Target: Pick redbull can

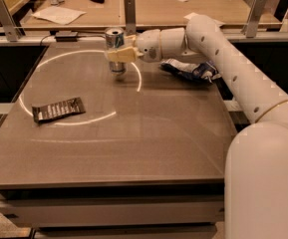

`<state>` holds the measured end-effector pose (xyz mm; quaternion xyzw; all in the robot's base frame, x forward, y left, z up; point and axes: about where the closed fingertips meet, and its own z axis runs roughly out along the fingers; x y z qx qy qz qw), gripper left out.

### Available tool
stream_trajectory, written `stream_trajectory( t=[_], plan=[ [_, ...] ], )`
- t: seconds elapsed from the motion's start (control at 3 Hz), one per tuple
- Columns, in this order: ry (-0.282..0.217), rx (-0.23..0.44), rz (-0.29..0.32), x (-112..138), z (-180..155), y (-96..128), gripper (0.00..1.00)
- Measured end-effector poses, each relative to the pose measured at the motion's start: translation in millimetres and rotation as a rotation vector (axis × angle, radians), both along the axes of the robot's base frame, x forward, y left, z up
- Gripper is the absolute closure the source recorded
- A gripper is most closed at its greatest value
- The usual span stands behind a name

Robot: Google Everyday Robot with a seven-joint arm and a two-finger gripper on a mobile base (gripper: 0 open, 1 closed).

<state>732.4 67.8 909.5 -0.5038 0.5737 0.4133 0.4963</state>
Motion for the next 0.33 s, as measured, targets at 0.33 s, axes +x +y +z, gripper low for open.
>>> stream_trajectory(
  t=[0.33],
  plan=[
    [-0.001,0.000,0.000,-0.4,0.9,-0.1,1.00]
  ],
)
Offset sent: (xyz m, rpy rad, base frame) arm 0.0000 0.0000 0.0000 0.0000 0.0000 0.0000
